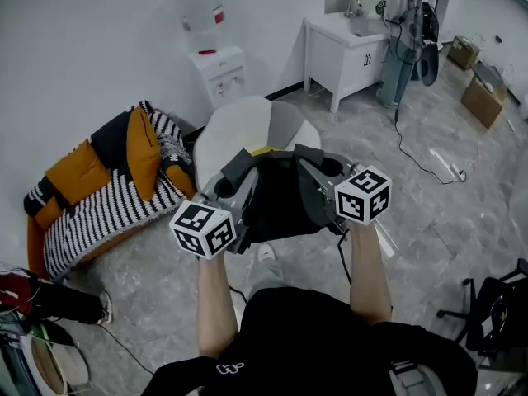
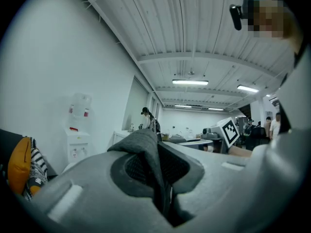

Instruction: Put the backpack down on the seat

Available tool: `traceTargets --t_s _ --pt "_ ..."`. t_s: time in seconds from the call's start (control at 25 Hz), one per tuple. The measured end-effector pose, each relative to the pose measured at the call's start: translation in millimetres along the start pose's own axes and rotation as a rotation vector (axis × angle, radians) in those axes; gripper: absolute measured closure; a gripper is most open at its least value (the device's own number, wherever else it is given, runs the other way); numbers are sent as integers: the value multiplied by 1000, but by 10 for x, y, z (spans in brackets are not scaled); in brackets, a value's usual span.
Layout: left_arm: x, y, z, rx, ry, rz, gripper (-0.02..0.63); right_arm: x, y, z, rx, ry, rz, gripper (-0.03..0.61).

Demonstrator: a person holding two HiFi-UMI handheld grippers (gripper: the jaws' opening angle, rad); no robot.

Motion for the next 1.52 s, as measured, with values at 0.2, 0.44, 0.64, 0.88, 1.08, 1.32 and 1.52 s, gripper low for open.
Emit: traceTargets --t_s 0.2,0.44,0.64,0.88,1.08,1.32,1.52 --pt "104 -235 -327 14 29 -12 584 76 -283 210 -3 -3 -7 543" --pt "219 -510 -829 11 49 -27 584 129 -777 524 -7 -9 -48 543" --pt "362 -739 -1352 -3 85 -24 584 254 -1263 758 -4 10 -77 542" --pt "560 -1123 -1812 -19 67 -29 584 394 -1689 1146 -30 3 -69 543" --pt "646 -1355 -2185 -22 60 -44 584 448 -2052 1415 -50 0 -50 541" --pt "735 -1579 -2522 -14 51 -65 584 520 -2421 1705 -58 -14 -52 541" --pt "666 -1702 -2752 -5 70 -92 584 406 -2630 1812 -59 -39 -76 542"
Point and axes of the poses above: the fingertips, and each gripper's own axes: y backward along the fingers, z to its right, x out of its top, the point moved 3 cm from there along y, backward along the fingers, and after that the axes turned 6 degrees about y, right-handed, at the moved point
